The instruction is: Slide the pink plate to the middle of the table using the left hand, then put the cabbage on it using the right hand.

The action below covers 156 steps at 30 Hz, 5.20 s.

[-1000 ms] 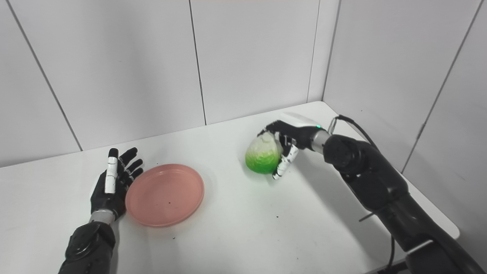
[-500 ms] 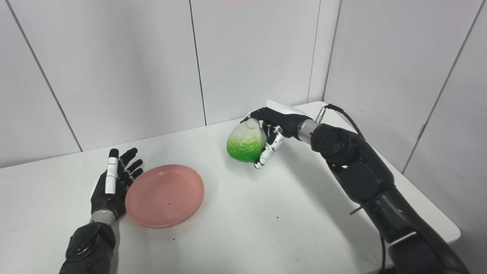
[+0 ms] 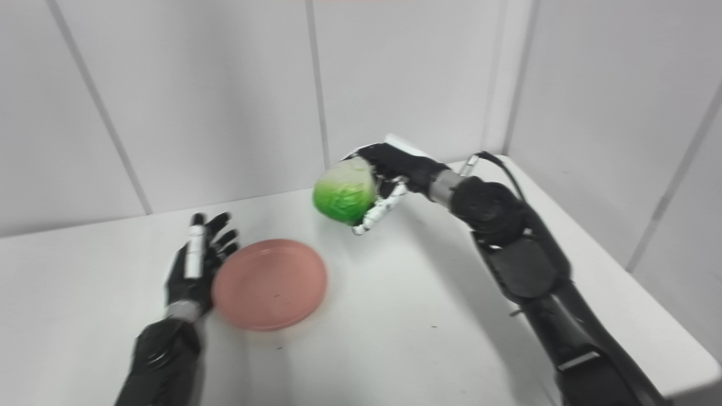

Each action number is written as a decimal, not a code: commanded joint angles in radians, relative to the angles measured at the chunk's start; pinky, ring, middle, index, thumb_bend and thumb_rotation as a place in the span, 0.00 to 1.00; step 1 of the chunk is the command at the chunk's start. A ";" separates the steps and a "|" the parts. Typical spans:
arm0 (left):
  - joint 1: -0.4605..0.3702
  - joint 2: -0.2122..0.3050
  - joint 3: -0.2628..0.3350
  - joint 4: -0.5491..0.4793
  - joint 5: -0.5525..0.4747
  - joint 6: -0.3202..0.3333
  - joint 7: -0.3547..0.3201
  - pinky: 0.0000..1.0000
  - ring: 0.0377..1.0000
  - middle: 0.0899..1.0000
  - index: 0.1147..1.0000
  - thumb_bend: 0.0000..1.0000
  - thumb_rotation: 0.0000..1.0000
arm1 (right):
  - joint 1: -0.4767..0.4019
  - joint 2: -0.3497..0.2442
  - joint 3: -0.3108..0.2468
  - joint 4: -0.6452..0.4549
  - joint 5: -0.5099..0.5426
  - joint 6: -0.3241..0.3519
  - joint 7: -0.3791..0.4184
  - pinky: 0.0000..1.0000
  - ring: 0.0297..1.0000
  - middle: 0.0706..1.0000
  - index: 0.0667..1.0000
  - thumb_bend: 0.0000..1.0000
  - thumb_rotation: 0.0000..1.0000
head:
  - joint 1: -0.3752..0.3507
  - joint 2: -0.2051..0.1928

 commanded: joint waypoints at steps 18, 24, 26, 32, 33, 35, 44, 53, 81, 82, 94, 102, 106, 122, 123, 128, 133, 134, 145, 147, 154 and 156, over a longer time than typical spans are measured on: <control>-0.006 -0.063 -0.053 0.151 0.079 -0.066 0.092 0.80 0.80 0.87 0.65 0.81 0.89 | -0.072 0.099 0.045 0.084 0.018 -0.144 -0.031 0.30 0.34 0.44 0.46 0.53 0.00 | 0.174 -0.012; -0.013 -0.069 -0.050 0.163 0.085 -0.074 0.103 0.80 0.80 0.85 0.66 0.82 0.89 | -0.082 0.110 0.080 0.114 -0.011 -0.176 -0.039 0.29 0.32 0.44 0.46 0.53 0.00 | 0.190 -0.013; -0.013 -0.069 -0.046 0.163 0.083 -0.075 0.105 0.80 0.80 0.86 0.65 0.81 0.89 | -0.085 0.115 0.092 0.122 -0.032 -0.181 -0.049 0.28 0.32 0.44 0.46 0.53 0.00 | 0.192 -0.013; -0.013 -0.064 -0.041 0.151 0.079 -0.065 0.102 0.76 0.80 0.87 0.66 0.82 0.89 | -0.094 0.105 0.155 0.140 -0.122 -0.243 -0.065 0.28 0.33 0.44 0.46 0.53 0.00 | 0.182 -0.004; -0.012 -0.063 -0.041 0.149 0.078 -0.064 0.101 0.76 0.80 0.88 0.66 0.82 0.89 | -0.095 0.104 0.159 0.141 -0.129 -0.249 -0.067 0.28 0.33 0.44 0.46 0.53 0.00 | 0.182 -0.004; -0.010 -0.059 -0.046 0.143 0.085 -0.064 0.102 0.78 0.80 0.87 0.65 0.81 0.90 | -0.097 0.094 0.196 0.137 -0.197 -0.266 -0.076 0.29 0.34 0.44 0.46 0.53 0.00 | 0.175 -0.001; -0.005 -0.057 -0.048 0.132 0.085 -0.061 0.097 0.79 0.81 0.88 0.66 0.81 0.90 | -0.104 0.070 0.300 0.155 -0.373 -0.390 -0.101 0.29 0.33 0.44 0.46 0.53 0.00 | 0.169 0.007; -0.003 -0.054 -0.045 0.121 0.081 -0.056 0.091 0.78 0.81 0.87 0.65 0.82 0.90 | -0.109 0.069 0.343 0.169 -0.503 -0.491 -0.157 0.32 0.36 0.44 0.46 0.53 0.00 | 0.165 0.012; 0.008 -0.048 -0.041 0.108 0.074 -0.049 0.082 0.79 0.81 0.89 0.67 0.82 0.88 | -0.122 0.047 0.277 0.151 -0.575 -0.487 -0.181 1.00 1.00 0.93 0.81 1.00 0.43 | 0.147 0.013; 0.007 -0.049 -0.033 0.108 0.063 -0.050 0.076 0.79 0.81 0.89 0.67 0.82 0.87 | -0.123 0.046 0.270 0.152 -0.577 -0.487 -0.189 1.00 0.99 0.93 0.81 1.00 0.43 | 0.147 0.013; 0.010 -0.034 -0.025 0.072 0.055 -0.020 0.071 0.80 0.89 0.92 0.67 0.84 0.86 | -0.113 0.073 0.173 0.169 -0.497 -0.465 -0.224 1.00 0.96 0.91 0.81 1.00 0.46 | 0.136 0.013; 0.001 -0.020 -0.051 0.076 0.088 -0.042 0.080 0.77 0.88 0.90 0.70 0.82 0.88 | -0.043 0.196 -0.017 0.191 -0.147 -0.330 -0.196 0.85 0.92 0.91 0.91 0.96 0.75 | 0.135 0.013; -0.017 -0.017 -0.056 0.092 0.117 -0.079 0.115 0.80 0.92 0.90 0.80 0.85 0.87 | 0.034 0.346 -0.190 0.220 0.092 -0.222 -0.288 0.90 0.94 0.93 0.97 0.93 0.95 | 0.137 0.013; -0.022 -0.071 -0.066 0.154 0.182 -0.214 0.292 1.00 0.97 0.95 0.99 0.81 0.92 | 0.107 0.512 -0.392 0.305 0.439 -0.137 -0.459 0.95 0.94 0.97 0.99 0.90 1.00 | 0.130 0.017; -0.022 -0.072 -0.066 0.157 0.182 -0.216 0.295 1.00 0.97 0.95 0.99 0.81 0.92 | 0.109 0.509 -0.387 0.309 0.441 -0.140 -0.460 0.95 0.94 0.97 0.99 0.90 1.00 | 0.130 0.017; -0.026 -0.084 -0.059 0.180 0.180 -0.239 0.308 0.99 0.96 0.95 1.00 0.79 0.93 | 0.124 0.497 -0.366 0.322 0.440 -0.141 -0.463 0.94 0.94 0.97 0.98 0.89 1.00 | 0.127 0.022; -0.031 -0.095 -0.052 0.207 0.174 -0.256 0.312 0.99 0.97 0.95 1.00 0.79 0.93 | 0.138 0.489 -0.348 0.322 0.434 -0.142 -0.466 0.97 0.94 0.95 0.95 0.89 1.00 | 0.126 0.022; -0.032 -0.096 -0.050 0.212 0.171 -0.258 0.309 0.99 0.97 0.95 1.00 0.79 0.93 | 0.140 0.487 -0.342 0.321 0.430 -0.142 -0.466 0.98 0.95 0.95 0.96 0.89 1.00 | 0.125 0.023; -0.032 -0.078 -0.051 0.219 0.175 -0.259 0.304 0.97 0.96 0.97 0.98 0.86 0.93 | 0.170 0.456 -0.265 0.337 0.372 -0.177 -0.459 1.00 0.94 0.93 0.94 0.94 1.00 | 0.121 0.023; -0.029 -0.078 -0.051 0.211 0.175 -0.252 0.304 0.97 0.96 0.97 0.97 0.87 0.93 | 0.173 0.457 -0.265 0.339 0.383 -0.184 -0.453 1.00 0.95 0.93 0.94 0.95 1.00 | 0.119 0.026; -0.023 -0.071 -0.057 0.202 0.176 -0.243 0.290 0.99 0.97 0.97 0.97 0.91 0.93 | 0.181 0.474 -0.288 0.388 0.423 -0.332 -0.439 0.93 0.91 0.90 0.91 0.90 0.99 | 0.119 0.027; -0.023 -0.069 -0.061 0.202 0.177 -0.240 0.290 0.99 0.97 0.97 0.97 0.92 0.93 | 0.179 0.478 -0.291 0.405 0.420 -0.383 -0.445 0.91 0.89 0.89 0.89 0.89 0.98 | 0.119 0.027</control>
